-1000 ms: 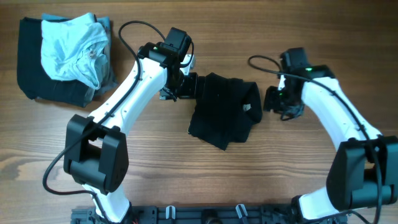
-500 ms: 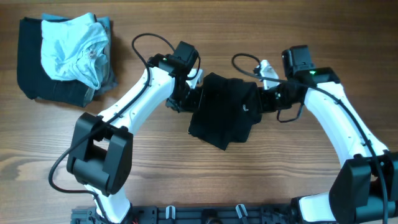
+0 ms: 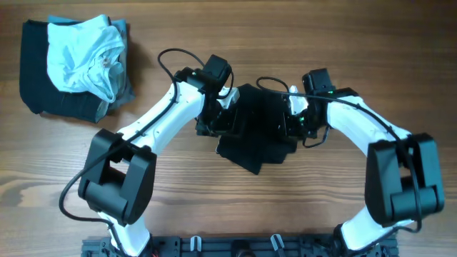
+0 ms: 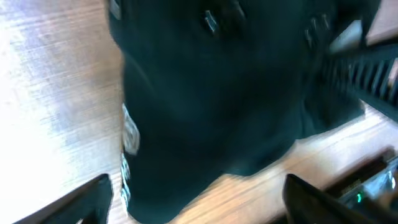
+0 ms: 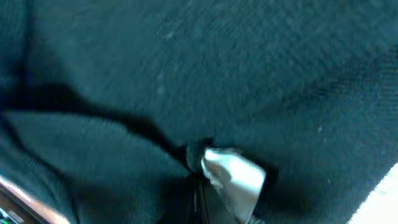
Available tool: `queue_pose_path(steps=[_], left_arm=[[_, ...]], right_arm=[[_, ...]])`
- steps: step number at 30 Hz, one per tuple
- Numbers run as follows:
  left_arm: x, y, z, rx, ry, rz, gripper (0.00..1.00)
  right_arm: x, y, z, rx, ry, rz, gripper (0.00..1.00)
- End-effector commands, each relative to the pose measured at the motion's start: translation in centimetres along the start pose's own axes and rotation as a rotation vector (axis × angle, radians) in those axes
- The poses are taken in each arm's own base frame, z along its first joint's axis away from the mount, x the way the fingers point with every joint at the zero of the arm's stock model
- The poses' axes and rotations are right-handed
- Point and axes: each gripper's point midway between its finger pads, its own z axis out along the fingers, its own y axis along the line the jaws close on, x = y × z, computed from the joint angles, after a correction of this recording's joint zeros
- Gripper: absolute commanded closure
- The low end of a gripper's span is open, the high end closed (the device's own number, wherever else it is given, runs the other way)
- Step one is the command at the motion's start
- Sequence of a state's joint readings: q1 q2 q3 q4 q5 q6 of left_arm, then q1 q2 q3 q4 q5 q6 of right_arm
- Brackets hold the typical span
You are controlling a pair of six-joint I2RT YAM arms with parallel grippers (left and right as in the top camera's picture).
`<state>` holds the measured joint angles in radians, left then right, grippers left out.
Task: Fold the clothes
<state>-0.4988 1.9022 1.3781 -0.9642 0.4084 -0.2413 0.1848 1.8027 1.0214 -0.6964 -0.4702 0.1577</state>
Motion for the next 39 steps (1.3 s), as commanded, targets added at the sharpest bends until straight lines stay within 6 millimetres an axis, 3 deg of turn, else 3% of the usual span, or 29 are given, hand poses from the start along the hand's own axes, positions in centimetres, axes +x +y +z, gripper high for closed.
queue_pose_path(steps=[1, 8, 11, 15, 19, 21, 24, 29, 34, 39], left_arm=[[-0.5, 2.2, 1.9, -0.026, -0.022, -0.134, 0.08], [-2.5, 1.8, 5.2, 0.079, -0.09, -0.107, 0.1], [-4.6, 1.2, 5.6, 0.118, -0.168, -0.064, 0.11], [-5.7, -1.2, 5.3, 0.246, -0.196, 0.018, 0.28], [-5.3, -1.6, 5.9, 0.261, -0.175, 0.025, 0.43], [-4.9, -1.5, 6.1, 0.252, -0.161, 0.045, 0.36], [-4.4, 0.1, 6.1, 0.21, -0.139, 0.026, 0.1], [-5.0, 2.8, 4.0, 0.25, -0.146, -0.04, 0.08], [-6.4, 1.8, 0.2, 0.513, -0.203, 0.014, 0.11], [-6.6, 1.7, 1.5, 0.436, -0.219, 0.075, 0.11]], right_arm=[[0.3, -0.9, 0.7, 0.034, 0.022, 0.072, 0.96], [0.3, -0.9, 0.7, 0.034, 0.022, 0.075, 0.95], [0.3, -0.8, 0.7, 0.03, 0.022, 0.074, 0.95], [0.3, -0.8, 0.7, 0.031, 0.023, 0.075, 0.95], [0.3, -0.8, 0.7, 0.031, 0.023, 0.075, 0.95], [0.3, -0.8, 0.7, 0.031, 0.023, 0.075, 0.95], [0.4, -0.9, 0.7, 0.037, 0.025, 0.077, 0.95], [0.6, -1.7, 0.6, 0.08, 0.028, 0.11, 0.95], [0.6, -1.8, 0.6, 0.087, 0.028, 0.117, 0.95], [0.6, -1.8, 0.6, 0.087, 0.028, 0.116, 0.95]])
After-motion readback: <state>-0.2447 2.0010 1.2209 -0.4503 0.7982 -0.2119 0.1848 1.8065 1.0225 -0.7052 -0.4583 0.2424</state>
